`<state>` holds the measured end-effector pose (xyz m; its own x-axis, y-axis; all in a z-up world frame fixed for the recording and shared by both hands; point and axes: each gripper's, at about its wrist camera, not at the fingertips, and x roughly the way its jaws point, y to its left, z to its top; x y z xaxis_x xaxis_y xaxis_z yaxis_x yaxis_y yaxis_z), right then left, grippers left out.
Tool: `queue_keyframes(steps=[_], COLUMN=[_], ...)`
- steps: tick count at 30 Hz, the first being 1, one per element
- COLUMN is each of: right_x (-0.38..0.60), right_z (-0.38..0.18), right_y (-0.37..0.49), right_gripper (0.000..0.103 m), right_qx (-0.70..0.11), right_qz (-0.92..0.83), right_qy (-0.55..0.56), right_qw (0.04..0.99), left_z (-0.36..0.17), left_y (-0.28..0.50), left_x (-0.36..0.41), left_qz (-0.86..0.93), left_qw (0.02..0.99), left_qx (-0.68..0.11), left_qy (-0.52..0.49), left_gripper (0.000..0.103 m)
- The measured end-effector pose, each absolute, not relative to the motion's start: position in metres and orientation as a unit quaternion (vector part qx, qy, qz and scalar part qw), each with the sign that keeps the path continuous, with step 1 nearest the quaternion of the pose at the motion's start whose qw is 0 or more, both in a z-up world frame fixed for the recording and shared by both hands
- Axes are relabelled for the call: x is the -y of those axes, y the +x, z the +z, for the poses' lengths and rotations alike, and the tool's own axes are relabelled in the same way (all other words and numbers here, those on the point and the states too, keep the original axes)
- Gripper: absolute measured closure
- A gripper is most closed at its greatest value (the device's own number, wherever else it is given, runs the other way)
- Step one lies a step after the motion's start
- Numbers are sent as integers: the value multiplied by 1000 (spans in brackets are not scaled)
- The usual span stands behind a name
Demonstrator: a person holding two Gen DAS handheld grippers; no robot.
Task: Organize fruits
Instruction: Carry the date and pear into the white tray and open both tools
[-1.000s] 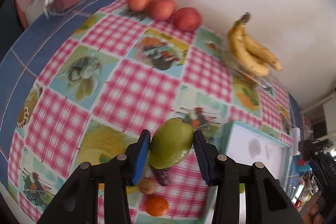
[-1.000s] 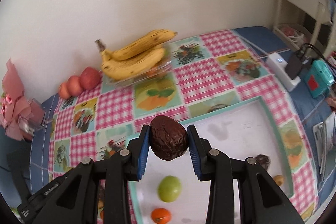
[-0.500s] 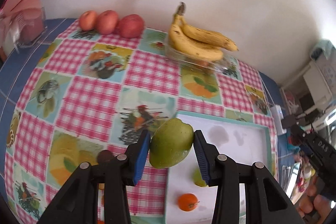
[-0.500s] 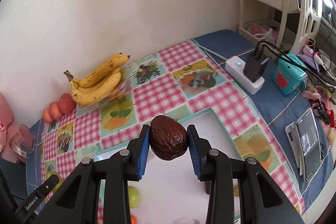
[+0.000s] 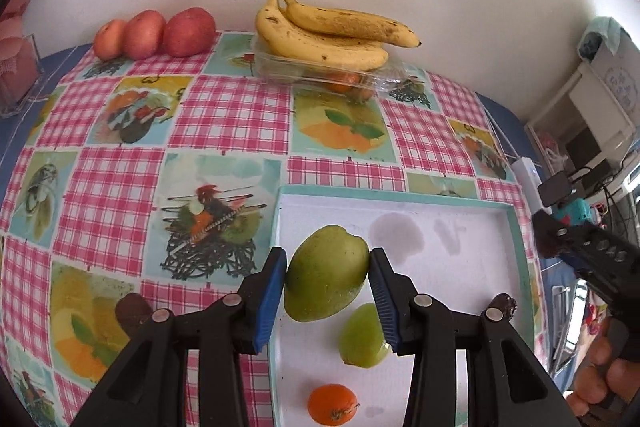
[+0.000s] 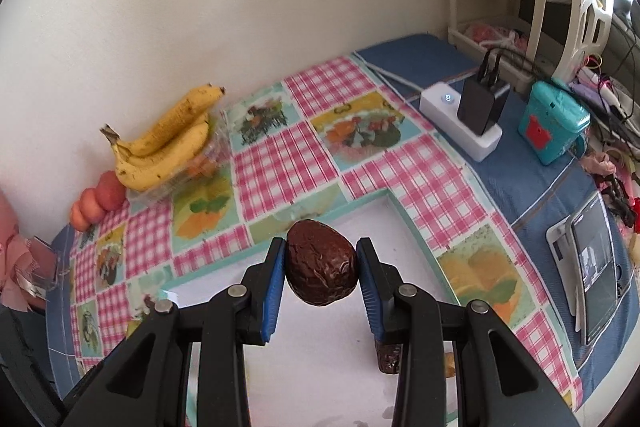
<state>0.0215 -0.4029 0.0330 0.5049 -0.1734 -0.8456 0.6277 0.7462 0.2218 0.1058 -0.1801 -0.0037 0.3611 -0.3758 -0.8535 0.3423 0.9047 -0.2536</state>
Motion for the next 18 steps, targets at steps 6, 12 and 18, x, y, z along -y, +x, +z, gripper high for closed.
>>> queue_keyframes(steps=[6,12,18], right_x=[405,404,405], right_z=[-14,-40,-50], right_y=[33,37,38], right_gripper=[66,66,66], right_qx=[-485,-514,-525], right_qz=[-236,-242,-243], right_qy=[269,261,260], right_qw=[798,780,773], left_z=[-16,-26,-34], left_y=[107,106,106], left_x=[187,193,197], left_qz=[-222,-225,-223], left_qw=[822,817,811], left_qx=[-524,-531,-541], left_qy=[1,8,19], left_gripper=[58,58,58])
